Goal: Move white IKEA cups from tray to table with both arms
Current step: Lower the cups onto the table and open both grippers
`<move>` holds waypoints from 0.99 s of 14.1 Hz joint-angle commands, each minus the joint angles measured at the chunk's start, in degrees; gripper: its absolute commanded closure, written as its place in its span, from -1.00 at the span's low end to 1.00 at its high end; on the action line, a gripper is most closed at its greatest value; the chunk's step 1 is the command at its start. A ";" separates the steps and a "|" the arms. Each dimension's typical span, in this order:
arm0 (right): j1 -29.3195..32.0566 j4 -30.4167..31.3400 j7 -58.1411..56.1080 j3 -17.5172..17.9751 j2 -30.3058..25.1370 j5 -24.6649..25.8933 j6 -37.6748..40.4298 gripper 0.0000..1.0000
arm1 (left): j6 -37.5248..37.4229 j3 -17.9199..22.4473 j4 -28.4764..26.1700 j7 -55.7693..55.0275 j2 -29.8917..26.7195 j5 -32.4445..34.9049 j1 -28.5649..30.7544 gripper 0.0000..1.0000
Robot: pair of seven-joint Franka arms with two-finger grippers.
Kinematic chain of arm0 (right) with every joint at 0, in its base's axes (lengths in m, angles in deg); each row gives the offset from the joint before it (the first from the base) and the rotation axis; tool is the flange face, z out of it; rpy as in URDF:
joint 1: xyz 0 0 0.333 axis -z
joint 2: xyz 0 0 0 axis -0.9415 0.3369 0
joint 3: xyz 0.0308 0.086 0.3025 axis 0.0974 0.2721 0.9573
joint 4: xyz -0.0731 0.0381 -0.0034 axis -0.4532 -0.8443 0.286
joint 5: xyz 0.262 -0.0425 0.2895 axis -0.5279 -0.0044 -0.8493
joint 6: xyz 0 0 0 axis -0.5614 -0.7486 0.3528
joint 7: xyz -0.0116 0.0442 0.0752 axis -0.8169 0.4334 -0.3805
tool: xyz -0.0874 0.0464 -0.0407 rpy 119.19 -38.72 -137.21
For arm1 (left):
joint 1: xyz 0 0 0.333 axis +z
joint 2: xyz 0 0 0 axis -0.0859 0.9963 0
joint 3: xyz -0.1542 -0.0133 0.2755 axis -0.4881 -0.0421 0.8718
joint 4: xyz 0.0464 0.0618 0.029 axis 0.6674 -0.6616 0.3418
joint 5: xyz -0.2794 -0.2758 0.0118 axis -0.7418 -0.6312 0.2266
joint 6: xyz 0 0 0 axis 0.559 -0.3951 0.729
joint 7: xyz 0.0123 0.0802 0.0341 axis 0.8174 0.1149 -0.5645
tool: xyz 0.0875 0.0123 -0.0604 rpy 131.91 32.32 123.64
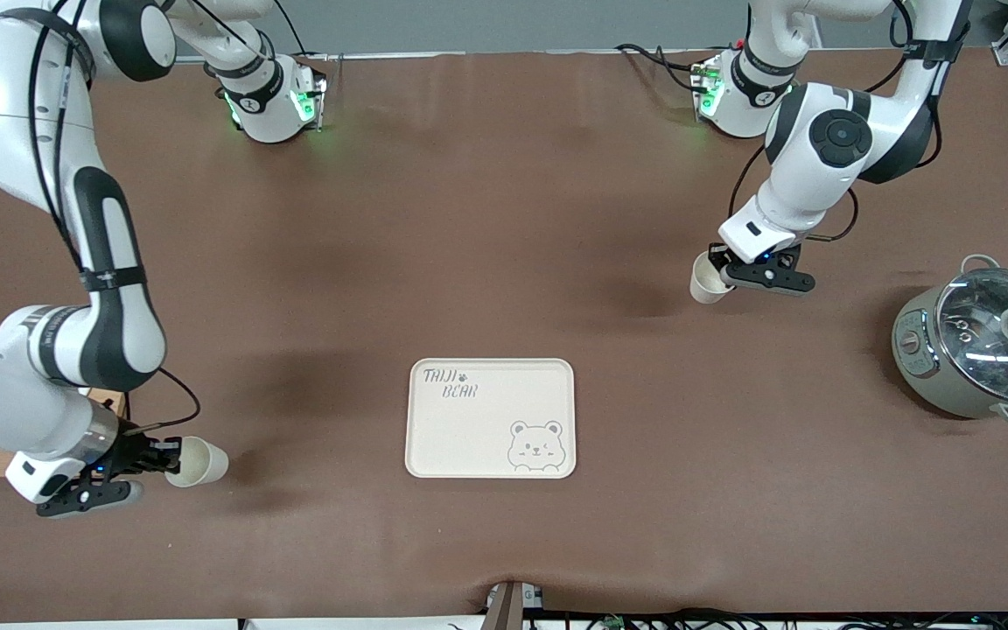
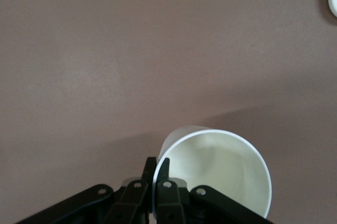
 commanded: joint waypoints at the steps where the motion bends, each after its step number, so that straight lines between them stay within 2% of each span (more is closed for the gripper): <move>1: 1.41 0.73 -2.15 1.06 0.76 -1.82 -0.41 1.00 | 6.49 -0.64 -3.28 0.19 1.25 1.35 1.28 1.00; 10: 0.53 2.40 -1.72 0.98 3.14 -1.65 -1.91 1.00 | 19.24 -0.73 -3.46 3.00 12.58 1.26 4.44 1.00; 11: 0.36 2.40 -1.63 0.98 3.14 -1.30 -1.91 0.78 | 20.30 -0.73 -3.38 3.00 13.46 1.26 4.36 1.00; 12: 0.01 2.40 -1.63 0.98 3.14 -1.21 -1.82 0.19 | 20.66 -0.73 -3.38 3.00 13.82 1.26 4.44 1.00; 13: 0.00 2.32 -1.63 0.98 3.05 -1.21 -1.73 -0.14 | 20.66 -0.73 -3.03 3.18 13.82 1.26 4.62 0.88; 14: 0.00 2.32 -1.63 0.98 2.96 -1.12 -1.73 -0.64 | 20.66 -0.73 -2.68 3.44 13.82 1.26 4.53 -0.98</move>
